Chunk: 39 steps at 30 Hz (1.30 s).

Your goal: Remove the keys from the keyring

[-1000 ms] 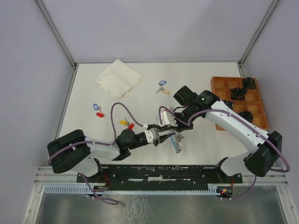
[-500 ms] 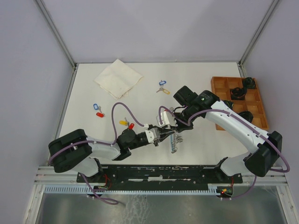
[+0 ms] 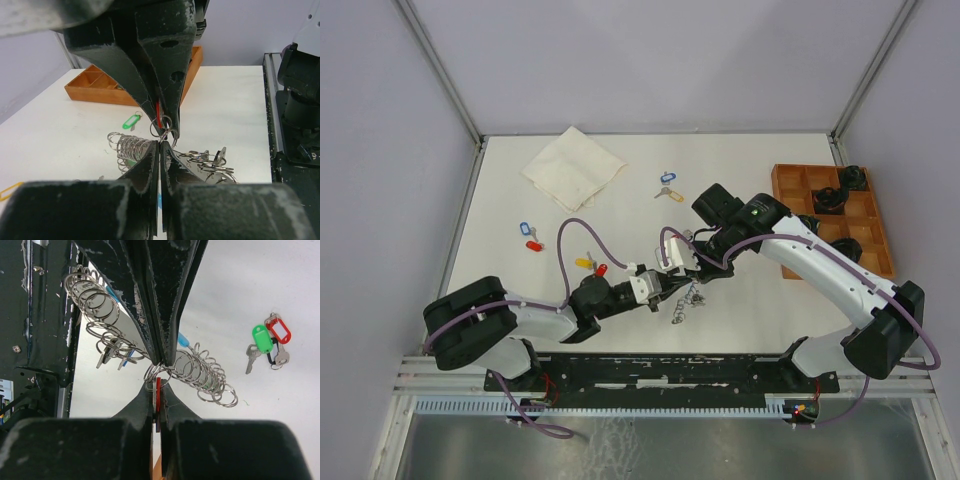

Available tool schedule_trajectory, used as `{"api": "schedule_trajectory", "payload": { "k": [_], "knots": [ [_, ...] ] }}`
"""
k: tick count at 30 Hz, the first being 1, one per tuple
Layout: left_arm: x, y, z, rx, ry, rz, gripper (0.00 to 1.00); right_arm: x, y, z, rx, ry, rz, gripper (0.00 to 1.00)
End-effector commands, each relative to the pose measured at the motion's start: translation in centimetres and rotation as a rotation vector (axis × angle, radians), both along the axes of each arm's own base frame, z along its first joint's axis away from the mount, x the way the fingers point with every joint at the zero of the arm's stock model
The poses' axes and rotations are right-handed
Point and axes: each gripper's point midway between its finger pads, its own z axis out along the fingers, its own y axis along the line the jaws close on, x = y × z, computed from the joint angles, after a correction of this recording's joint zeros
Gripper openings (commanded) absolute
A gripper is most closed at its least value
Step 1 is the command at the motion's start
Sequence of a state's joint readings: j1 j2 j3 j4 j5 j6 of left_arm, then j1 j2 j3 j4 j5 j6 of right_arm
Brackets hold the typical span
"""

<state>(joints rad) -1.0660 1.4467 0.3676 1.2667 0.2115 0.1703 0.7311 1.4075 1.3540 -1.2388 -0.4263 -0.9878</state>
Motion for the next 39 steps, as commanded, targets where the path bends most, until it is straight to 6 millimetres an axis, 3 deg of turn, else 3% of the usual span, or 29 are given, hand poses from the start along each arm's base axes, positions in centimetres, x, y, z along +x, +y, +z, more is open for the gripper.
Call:
{"api": "schedule_trajectory", "payload": {
  "k": [1, 14, 26, 39],
  "knots": [
    [0.5, 0.4, 2.2, -0.089, -0.006, 0.020, 0.03, 0.1, 0.7, 2.1, 0.066, -0.036, 0.005, 0.01],
    [0.9, 2.3, 3.6, -0.187, 0.022, 0.092, 0.03, 0.5, 0.0, 2.0, 0.066, -0.057, -0.024, 0.01],
    [1.7, 3.6, 5.1, -0.380, 0.176, 0.136, 0.03, 0.5, 0.3, 0.0, 0.053, -0.014, -0.022, 0.02],
    [1.9, 3.2, 3.5, -0.384, 0.240, 0.132, 0.03, 0.1, 0.7, 0.9, 0.090, -0.007, -0.022, 0.01]
  ]
}}
